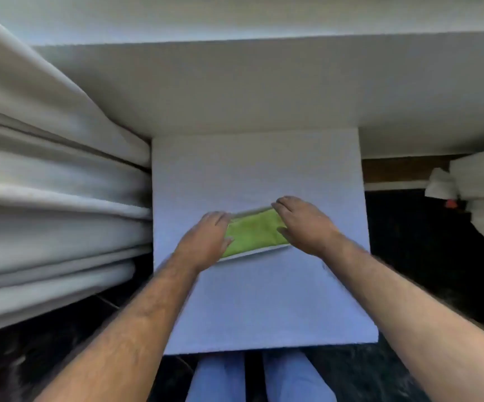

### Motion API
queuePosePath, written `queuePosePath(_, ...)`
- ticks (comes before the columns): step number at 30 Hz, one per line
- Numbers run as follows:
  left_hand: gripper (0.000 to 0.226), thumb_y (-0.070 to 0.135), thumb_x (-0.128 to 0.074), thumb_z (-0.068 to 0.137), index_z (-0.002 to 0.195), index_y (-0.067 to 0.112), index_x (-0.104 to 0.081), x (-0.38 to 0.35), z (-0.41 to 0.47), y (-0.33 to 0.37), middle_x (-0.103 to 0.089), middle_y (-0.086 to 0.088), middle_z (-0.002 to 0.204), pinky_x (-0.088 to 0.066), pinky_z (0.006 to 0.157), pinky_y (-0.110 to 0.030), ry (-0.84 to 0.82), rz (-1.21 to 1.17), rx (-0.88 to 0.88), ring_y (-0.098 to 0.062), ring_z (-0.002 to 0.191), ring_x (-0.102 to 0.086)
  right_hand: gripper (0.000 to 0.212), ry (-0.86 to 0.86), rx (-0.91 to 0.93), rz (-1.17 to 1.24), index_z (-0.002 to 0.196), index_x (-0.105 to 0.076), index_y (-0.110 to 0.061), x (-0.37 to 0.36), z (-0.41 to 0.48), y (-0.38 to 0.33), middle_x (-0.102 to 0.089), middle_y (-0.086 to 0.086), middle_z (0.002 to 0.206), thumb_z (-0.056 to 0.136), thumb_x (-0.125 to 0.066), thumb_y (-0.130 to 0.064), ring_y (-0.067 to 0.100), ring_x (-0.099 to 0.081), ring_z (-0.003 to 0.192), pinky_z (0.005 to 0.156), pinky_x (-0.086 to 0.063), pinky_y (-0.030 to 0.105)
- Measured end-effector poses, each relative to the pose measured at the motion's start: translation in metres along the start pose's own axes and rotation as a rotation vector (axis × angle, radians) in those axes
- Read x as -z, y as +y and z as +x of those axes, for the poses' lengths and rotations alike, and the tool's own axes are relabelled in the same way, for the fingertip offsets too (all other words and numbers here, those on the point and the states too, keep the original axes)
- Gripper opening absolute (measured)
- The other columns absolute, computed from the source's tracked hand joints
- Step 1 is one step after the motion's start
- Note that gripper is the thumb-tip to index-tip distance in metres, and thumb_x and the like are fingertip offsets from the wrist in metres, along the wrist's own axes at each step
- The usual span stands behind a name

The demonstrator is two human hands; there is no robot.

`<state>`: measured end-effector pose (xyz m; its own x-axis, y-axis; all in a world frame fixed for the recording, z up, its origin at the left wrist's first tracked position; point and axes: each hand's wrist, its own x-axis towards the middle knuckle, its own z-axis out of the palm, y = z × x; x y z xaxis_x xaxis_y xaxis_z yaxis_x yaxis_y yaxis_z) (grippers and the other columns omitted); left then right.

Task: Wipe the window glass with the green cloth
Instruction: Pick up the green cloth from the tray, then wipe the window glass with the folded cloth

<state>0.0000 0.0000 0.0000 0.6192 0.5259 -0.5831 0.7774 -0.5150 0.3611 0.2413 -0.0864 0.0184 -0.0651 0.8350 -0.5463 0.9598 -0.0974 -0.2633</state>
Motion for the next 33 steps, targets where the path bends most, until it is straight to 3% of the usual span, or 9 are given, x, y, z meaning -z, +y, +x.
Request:
queuePosePath(4,0.057,0.016,-0.075,0.087,0.138,-0.003,-0.056,-0.049,0.012,-0.018,-0.061,-0.023,0.138,-0.05,0.109,-0.047,0.087,0.093,-0.051,-0.042,0.13,-0.058,0.065,-0.023,-0.002,-0.04,0.147,-0.05,0.004,-0.049,0.026,-0.001,-0.055,0.025,0.148,0.088,-0.071,-0.016,0.044,-0.052,0.139,0.106,-0.053,0.055)
queuePosePath(7,0.059,0.007,-0.081,0.076,0.131,0.0,-0.062,-0.076,0.023,-0.031,-0.066,-0.017,0.13,-0.059,0.094,-0.043,0.161,0.228,-0.093,-0.037,0.12,-0.065,0.059,0.039,-0.005,-0.13,0.138,-0.058,-0.001,-0.082,0.04,-0.002,-0.064,0.017,0.134,0.081,-0.072,-0.007,0.041,-0.062,0.122,0.093,-0.056,0.049)
queuePosePath(12,0.046,0.008,-0.087,0.061,0.105,0.011,-0.074,-0.082,0.04,-0.027,-0.071,-0.007,0.099,-0.056,0.075,-0.037,0.224,0.303,-0.052,-0.03,0.09,-0.068,0.037,0.13,-0.048,-0.185,0.108,-0.069,-0.008,-0.095,0.053,-0.006,-0.07,0.013,0.111,0.073,-0.075,0.001,0.037,-0.065,0.102,0.088,-0.054,0.045)
queuePosePath(15,0.028,0.005,-0.071,0.073,0.101,0.009,-0.072,-0.067,0.042,-0.018,-0.065,-0.009,0.104,-0.048,0.083,-0.041,0.156,0.176,-0.002,-0.032,0.1,-0.06,0.028,0.068,-0.072,-0.153,0.108,-0.071,-0.007,-0.081,0.052,-0.01,-0.064,0.015,0.114,0.082,-0.064,0.0,0.038,-0.059,0.11,0.094,-0.049,0.049)
queuePosePath(18,0.029,0.009,-0.065,0.081,0.109,0.011,-0.062,-0.037,0.036,-0.01,-0.061,-0.006,0.113,-0.042,0.091,-0.038,0.041,0.004,0.009,-0.028,0.109,-0.053,0.031,-0.004,-0.075,-0.093,0.117,-0.063,-0.011,-0.054,0.046,-0.018,-0.063,0.008,0.119,0.087,-0.057,-0.004,0.034,-0.057,0.116,0.098,-0.043,0.047)
queuePosePath(22,0.026,0.009,-0.062,0.084,0.1,0.022,-0.047,0.021,0.016,-0.004,-0.058,0.004,0.084,-0.04,0.062,-0.033,-0.015,-0.232,0.077,-0.026,0.078,-0.053,0.034,-0.03,-0.117,0.005,0.121,-0.048,-0.013,-0.003,0.031,-0.029,-0.069,0.007,0.108,0.089,-0.052,-0.001,0.035,-0.059,0.085,0.075,-0.039,0.039)
queuePosePath(24,0.029,0.011,-0.062,0.082,0.097,0.027,-0.045,0.052,0.008,-0.003,-0.06,0.002,0.081,-0.044,0.061,-0.033,0.03,-0.256,0.112,-0.028,0.074,-0.055,0.039,0.002,-0.13,0.05,0.129,-0.054,-0.017,0.029,0.024,-0.032,-0.066,0.005,0.113,0.092,-0.054,-0.004,0.035,-0.063,0.094,0.07,-0.044,0.039)
queuePosePath(28,0.038,0.014,-0.063,0.079,0.11,0.035,-0.058,0.135,-0.015,0.008,-0.075,0.004,0.106,-0.059,0.072,-0.036,0.165,-0.275,0.108,-0.025,0.084,-0.064,0.019,0.084,-0.121,0.031,0.111,-0.071,-0.02,0.119,0.003,-0.046,-0.066,0.007,0.113,0.095,-0.061,-0.017,0.035,-0.065,0.111,0.077,-0.055,0.043)
queuePosePath(33,0.024,0.007,-0.07,0.08,0.099,0.019,-0.079,0.246,-0.058,0.042,-0.07,0.006,0.078,-0.045,0.069,-0.024,0.376,-0.257,-0.001,-0.016,0.077,-0.064,0.018,0.268,-0.128,-0.006,0.107,-0.072,-0.022,0.24,-0.039,-0.064,-0.074,0.009,0.112,0.091,-0.071,-0.027,0.035,-0.068,0.11,0.08,-0.055,0.04)
